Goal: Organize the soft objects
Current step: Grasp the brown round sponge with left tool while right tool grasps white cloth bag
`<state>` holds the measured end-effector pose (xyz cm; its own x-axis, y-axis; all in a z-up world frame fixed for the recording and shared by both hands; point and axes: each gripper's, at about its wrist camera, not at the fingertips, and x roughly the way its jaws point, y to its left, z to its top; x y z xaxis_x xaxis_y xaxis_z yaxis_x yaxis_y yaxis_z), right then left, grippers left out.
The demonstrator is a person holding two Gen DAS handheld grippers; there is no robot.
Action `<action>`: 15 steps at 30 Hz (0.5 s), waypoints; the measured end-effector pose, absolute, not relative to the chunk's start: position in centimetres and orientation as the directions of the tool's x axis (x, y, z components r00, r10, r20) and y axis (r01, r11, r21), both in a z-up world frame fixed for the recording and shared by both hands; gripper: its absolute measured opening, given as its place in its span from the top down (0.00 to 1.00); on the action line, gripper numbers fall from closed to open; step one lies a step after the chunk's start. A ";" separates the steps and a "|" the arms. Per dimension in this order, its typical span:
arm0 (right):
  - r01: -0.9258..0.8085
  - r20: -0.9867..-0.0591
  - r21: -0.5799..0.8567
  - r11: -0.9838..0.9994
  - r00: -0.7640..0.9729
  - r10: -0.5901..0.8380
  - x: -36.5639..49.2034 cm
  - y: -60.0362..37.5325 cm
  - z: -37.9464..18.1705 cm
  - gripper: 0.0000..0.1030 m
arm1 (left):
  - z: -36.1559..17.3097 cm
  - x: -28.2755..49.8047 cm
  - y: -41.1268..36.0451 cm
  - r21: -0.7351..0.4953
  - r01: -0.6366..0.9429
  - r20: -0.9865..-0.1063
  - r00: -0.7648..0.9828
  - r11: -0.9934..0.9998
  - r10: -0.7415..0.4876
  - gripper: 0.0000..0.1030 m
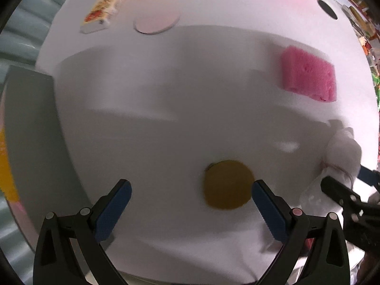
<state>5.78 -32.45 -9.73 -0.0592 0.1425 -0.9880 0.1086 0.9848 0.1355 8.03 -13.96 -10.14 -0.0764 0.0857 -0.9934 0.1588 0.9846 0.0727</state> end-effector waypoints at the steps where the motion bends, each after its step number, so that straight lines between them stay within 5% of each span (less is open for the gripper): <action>1: 0.116 -0.985 0.152 0.981 -0.065 0.160 5.8 -32.6 -10.1 0.23 | -10.7 8.0 -14.1 0.069 0.154 -0.993 -0.084 0.986 0.082 0.01; 15: 0.107 -0.979 0.183 0.977 -0.076 0.191 6.7 -30.5 -12.2 0.00 | -11.8 7.6 -12.3 -0.008 0.032 -1.000 -0.015 0.999 -0.008 0.00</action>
<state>6.66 -30.50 -12.25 -0.0757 0.1911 -0.9787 0.1068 0.9774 0.1826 7.57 -12.32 -11.76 -0.0147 -0.0077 -0.9999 0.0321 0.9995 -0.0082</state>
